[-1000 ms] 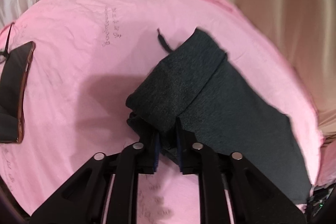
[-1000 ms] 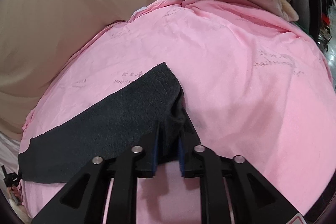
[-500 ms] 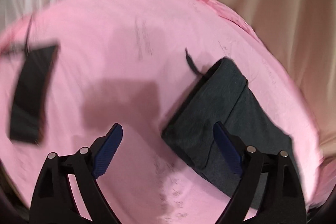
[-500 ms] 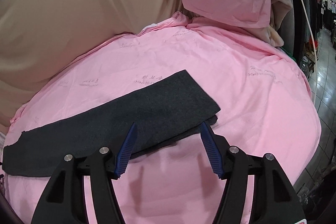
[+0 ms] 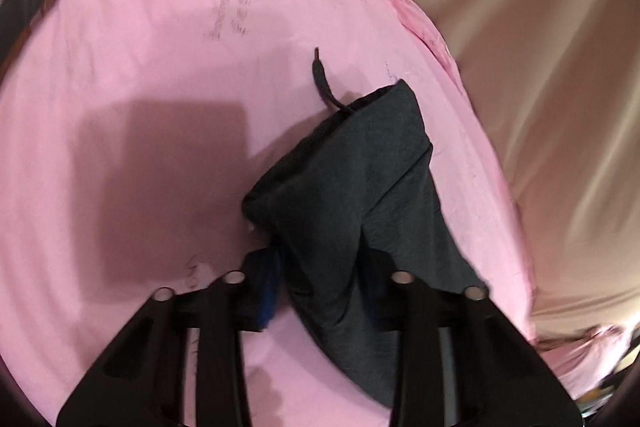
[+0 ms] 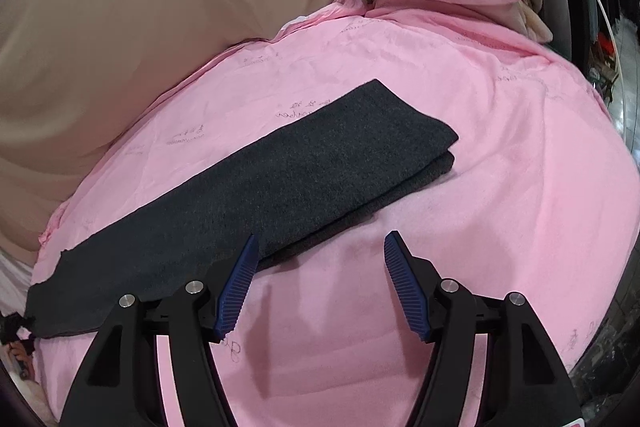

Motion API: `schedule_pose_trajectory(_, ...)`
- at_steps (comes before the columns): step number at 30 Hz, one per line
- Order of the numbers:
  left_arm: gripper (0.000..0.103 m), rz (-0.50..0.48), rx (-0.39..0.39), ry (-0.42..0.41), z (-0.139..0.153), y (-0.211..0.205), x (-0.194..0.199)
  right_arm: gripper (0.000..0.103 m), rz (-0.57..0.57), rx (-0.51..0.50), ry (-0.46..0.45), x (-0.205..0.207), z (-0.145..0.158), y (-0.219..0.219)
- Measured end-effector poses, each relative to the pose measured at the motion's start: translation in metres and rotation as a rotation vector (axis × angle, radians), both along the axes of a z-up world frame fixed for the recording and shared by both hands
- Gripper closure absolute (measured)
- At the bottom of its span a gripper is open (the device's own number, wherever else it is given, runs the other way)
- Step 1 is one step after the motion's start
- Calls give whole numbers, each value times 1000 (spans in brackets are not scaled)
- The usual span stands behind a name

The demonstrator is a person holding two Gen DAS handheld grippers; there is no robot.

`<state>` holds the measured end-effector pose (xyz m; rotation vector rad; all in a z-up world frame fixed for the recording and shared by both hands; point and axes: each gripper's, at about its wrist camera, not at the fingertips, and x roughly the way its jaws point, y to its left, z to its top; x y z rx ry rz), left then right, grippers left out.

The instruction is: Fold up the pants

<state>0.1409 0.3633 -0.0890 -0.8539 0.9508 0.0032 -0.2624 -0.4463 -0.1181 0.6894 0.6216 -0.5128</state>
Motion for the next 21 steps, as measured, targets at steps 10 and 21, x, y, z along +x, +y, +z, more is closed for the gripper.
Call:
schedule_pose_trajectory(10, 83, 7, 45, 7, 4, -7, -4, 33, -53, 151, -97, 14, -5, -37)
schedule_pose_trajectory(21, 90, -28, 126, 34, 60, -6, -38, 97, 54, 78, -144, 15, 81, -28)
